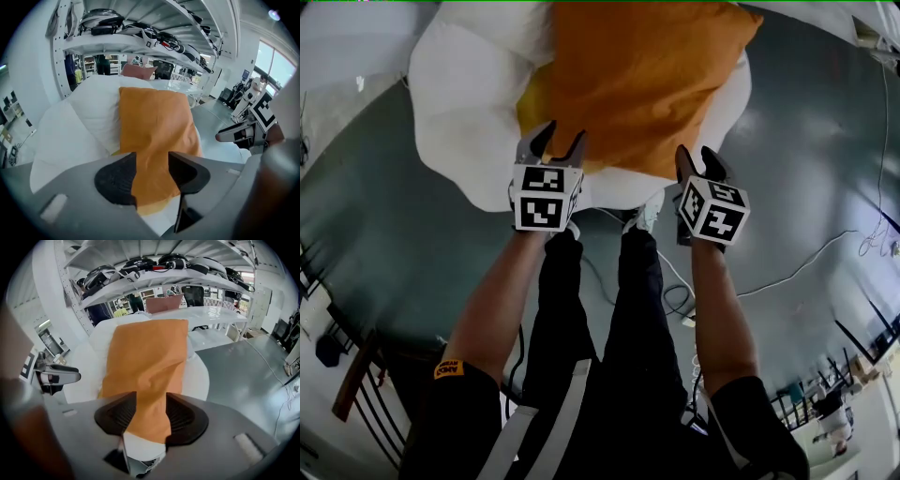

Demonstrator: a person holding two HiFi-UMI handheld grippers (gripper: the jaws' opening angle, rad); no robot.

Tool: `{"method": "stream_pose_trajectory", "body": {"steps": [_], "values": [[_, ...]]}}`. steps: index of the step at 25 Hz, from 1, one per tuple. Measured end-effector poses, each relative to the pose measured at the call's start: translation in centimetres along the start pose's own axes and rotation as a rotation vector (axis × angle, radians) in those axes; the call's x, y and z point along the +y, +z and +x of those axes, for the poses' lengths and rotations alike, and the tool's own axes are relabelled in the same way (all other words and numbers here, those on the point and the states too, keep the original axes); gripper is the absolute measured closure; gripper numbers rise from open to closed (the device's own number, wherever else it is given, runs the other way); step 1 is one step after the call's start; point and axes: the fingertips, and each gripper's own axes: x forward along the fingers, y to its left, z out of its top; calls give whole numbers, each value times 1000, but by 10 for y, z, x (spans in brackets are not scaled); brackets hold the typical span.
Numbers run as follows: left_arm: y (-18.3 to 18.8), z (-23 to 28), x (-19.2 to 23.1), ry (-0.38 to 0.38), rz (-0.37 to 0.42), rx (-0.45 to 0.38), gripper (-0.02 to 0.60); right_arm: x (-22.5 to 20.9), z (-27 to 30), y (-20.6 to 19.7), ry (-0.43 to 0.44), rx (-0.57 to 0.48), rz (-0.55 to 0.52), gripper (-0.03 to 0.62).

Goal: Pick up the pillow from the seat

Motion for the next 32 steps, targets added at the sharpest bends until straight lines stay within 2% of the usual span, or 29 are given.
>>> {"method": "stream_pose_trajectory", "body": {"steps": [6, 16, 26, 32], "values": [[-15, 37, 15, 17, 11, 36, 353, -8, 31, -11, 5, 23, 15, 384], [-30, 92, 25, 2, 32, 62, 321, -17, 77, -18, 11, 41, 66, 365], [-36, 120, 33, 6, 65, 90, 313, -21, 108, -28, -8, 93, 51, 352], [-39, 128, 32, 3, 67, 89, 314, -21, 113, -29, -8, 93, 47, 367]]}}
